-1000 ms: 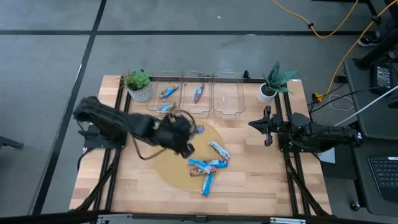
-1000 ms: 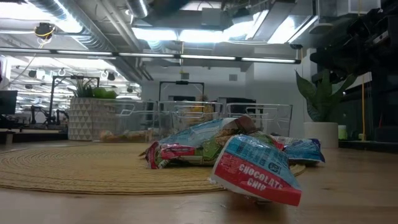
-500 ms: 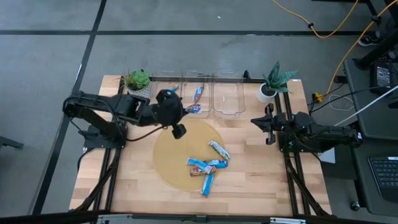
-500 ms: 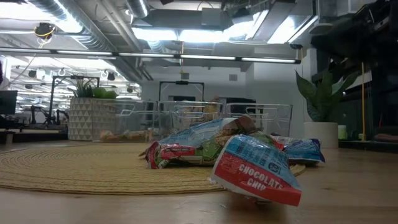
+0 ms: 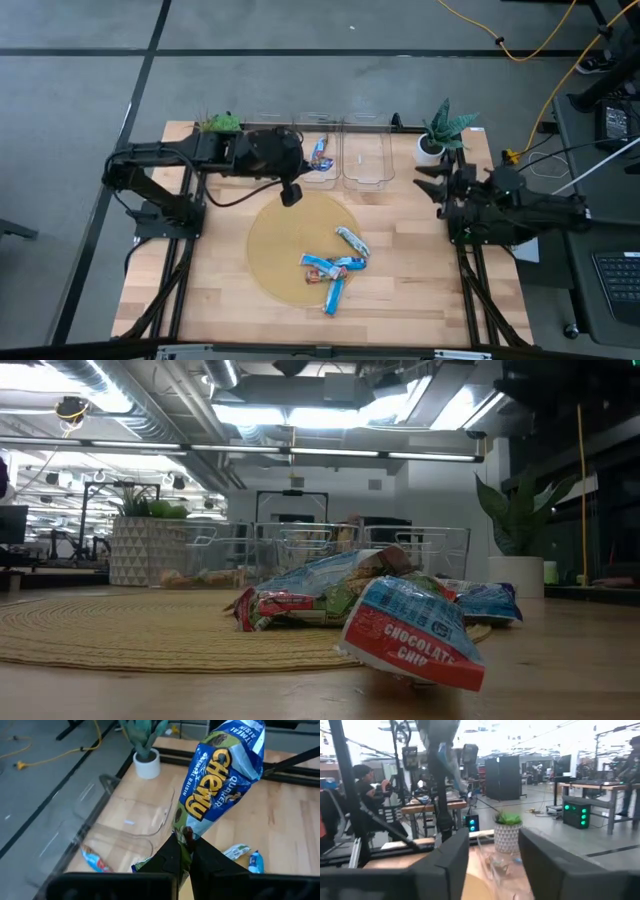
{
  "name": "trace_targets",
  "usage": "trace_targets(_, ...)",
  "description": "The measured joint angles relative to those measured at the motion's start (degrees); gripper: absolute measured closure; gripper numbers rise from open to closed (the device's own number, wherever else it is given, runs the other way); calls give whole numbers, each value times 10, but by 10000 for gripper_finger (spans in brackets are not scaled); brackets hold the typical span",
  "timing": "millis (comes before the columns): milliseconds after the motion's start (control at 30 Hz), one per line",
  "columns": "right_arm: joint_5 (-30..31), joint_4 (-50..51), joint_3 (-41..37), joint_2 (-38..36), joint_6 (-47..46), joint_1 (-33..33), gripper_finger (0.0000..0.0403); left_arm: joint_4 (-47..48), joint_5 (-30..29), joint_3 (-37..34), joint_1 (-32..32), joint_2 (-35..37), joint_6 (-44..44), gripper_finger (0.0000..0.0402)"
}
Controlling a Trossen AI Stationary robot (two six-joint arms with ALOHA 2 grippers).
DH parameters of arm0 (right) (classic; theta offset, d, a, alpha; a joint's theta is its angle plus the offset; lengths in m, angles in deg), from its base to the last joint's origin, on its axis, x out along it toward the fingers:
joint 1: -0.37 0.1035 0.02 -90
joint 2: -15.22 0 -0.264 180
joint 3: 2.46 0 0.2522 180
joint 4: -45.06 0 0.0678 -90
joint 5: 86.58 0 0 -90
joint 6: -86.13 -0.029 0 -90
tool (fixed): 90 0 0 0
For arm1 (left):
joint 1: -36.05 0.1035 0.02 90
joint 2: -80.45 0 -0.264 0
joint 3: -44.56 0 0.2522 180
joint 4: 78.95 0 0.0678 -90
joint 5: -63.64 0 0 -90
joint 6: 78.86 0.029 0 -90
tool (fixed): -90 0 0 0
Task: Pick and place Granola Bars by type
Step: Put the blue granola bar into the right transparent bin
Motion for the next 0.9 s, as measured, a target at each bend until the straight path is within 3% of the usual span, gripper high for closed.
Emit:
trace_targets(367,8,33,181,190,16,0,161,-60,71,0,48,0,66,394)
trace_targets(667,7,46,287,326,48,0,105,-90,74,0,55,0,90,393)
trace_targets(900,-34,45,354,417,62,0,72,-115,75,0,55,0,93,392)
